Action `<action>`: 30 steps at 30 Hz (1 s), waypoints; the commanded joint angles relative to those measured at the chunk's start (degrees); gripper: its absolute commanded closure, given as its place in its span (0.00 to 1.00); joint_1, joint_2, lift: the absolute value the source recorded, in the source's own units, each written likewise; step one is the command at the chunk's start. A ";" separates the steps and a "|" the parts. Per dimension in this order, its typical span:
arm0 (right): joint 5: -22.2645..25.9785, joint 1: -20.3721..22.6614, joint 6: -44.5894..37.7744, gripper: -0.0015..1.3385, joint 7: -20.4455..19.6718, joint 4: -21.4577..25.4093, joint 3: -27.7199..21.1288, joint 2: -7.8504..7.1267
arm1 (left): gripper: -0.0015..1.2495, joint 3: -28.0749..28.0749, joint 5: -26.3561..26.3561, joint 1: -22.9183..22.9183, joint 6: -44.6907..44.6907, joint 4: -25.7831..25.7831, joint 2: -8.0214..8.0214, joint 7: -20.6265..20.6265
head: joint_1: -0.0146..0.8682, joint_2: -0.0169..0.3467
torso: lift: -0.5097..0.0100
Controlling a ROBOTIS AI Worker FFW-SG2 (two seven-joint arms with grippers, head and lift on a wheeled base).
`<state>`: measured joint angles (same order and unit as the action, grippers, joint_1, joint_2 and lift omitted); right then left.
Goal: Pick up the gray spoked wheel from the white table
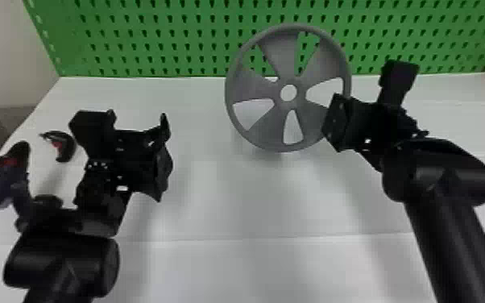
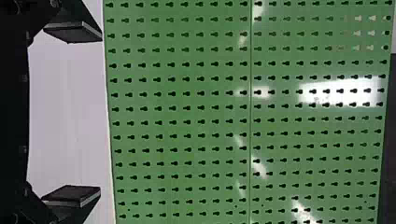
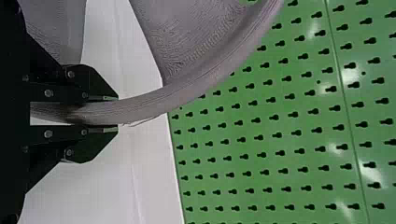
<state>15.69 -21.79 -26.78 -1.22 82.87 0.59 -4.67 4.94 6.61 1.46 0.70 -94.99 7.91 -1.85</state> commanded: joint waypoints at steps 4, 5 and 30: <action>-4.27 4.83 15.27 0.77 0.34 -0.43 0.20 0.71 | 0.10 -0.55 1.65 -0.14 0.17 -0.37 0.00 0.00 | 0.89 0.14 | 0.77; -4.62 5.27 16.94 0.77 0.34 -0.43 0.20 0.97 | 0.10 -0.72 1.74 -0.23 0.17 -0.37 0.00 0.00 | 0.89 0.14 | 0.77; -11.65 12.30 37.95 0.77 0.34 -3.68 0.02 4.72 | 0.10 1.39 3.67 -0.23 2.20 3.58 -0.09 0.00 | 0.89 0.14 | 0.77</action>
<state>4.71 -10.18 9.42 -0.88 79.69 0.60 -0.13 5.87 10.46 1.21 2.90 -92.01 7.82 -1.85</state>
